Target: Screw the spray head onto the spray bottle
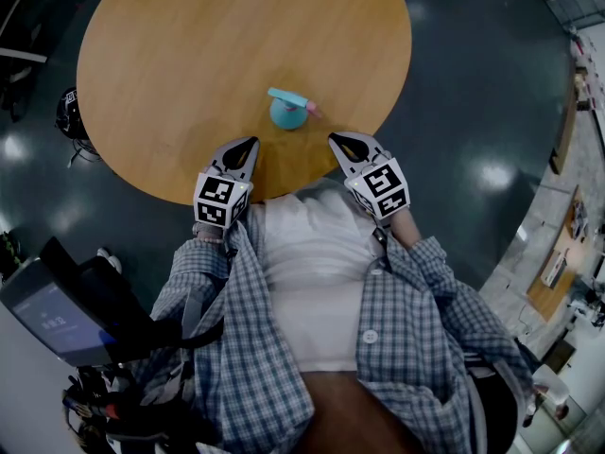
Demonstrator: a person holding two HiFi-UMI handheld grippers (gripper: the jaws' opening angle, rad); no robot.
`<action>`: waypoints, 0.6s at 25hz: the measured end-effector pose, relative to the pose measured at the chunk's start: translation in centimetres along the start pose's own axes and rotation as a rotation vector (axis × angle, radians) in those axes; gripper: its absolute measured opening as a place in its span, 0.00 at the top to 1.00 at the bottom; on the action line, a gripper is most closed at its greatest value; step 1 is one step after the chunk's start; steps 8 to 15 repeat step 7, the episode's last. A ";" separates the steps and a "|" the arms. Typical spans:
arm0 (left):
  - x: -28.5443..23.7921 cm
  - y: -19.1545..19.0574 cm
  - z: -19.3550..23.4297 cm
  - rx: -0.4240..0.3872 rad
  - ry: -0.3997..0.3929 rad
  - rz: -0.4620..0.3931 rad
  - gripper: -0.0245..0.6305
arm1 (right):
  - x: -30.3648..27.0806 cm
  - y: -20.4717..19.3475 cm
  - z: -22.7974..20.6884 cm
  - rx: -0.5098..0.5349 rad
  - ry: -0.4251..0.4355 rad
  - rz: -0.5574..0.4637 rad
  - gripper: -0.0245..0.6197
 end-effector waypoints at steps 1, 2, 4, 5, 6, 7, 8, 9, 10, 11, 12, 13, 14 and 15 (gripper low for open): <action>0.0 0.0 0.0 -0.001 -0.002 0.000 0.96 | 0.0 0.0 0.0 0.000 -0.002 0.001 0.97; 0.0 0.0 0.0 -0.002 -0.004 -0.001 0.96 | 0.0 0.0 0.0 0.000 -0.007 0.003 0.97; -0.1 0.0 0.0 -0.004 -0.007 -0.004 0.96 | 0.0 0.0 -0.1 -0.001 -0.017 0.004 0.97; -0.1 0.0 0.0 -0.004 -0.008 -0.005 0.96 | 0.0 0.0 -0.1 -0.003 -0.019 0.004 0.97; -0.1 0.0 0.0 -0.005 -0.009 -0.006 0.96 | 0.0 0.0 -0.2 -0.005 -0.021 0.003 0.97; -0.2 0.0 0.0 -0.005 -0.010 -0.006 0.96 | 0.0 0.0 -0.2 -0.007 -0.022 0.003 0.97; -0.2 0.0 0.0 -0.005 -0.010 -0.006 0.96 | 0.0 0.0 -0.2 -0.007 -0.022 0.003 0.97; -0.2 0.0 0.0 -0.005 -0.010 -0.006 0.96 | 0.0 0.0 -0.2 -0.007 -0.022 0.003 0.97; -0.2 0.0 0.0 -0.005 -0.010 -0.006 0.96 | 0.0 0.0 -0.2 -0.007 -0.022 0.003 0.97; -0.2 0.0 0.0 -0.005 -0.010 -0.006 0.96 | 0.0 0.0 -0.2 -0.007 -0.022 0.003 0.97; -0.2 0.0 0.0 -0.005 -0.010 -0.006 0.96 | 0.0 0.0 -0.2 -0.007 -0.022 0.003 0.97; -0.2 0.0 0.0 -0.005 -0.010 -0.006 0.96 | 0.0 0.0 -0.2 -0.007 -0.022 0.003 0.97; -0.2 0.0 0.0 -0.005 -0.010 -0.006 0.96 | 0.0 0.0 -0.2 -0.007 -0.022 0.003 0.97; -0.2 0.0 0.0 -0.005 -0.010 -0.006 0.96 | 0.0 0.0 -0.2 -0.007 -0.022 0.003 0.97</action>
Point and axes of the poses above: the fingertips, and each gripper's own axes: x backward along the fingers, z to its left, y out of its top, the point moved 9 cm from there along x, backward along the fingers
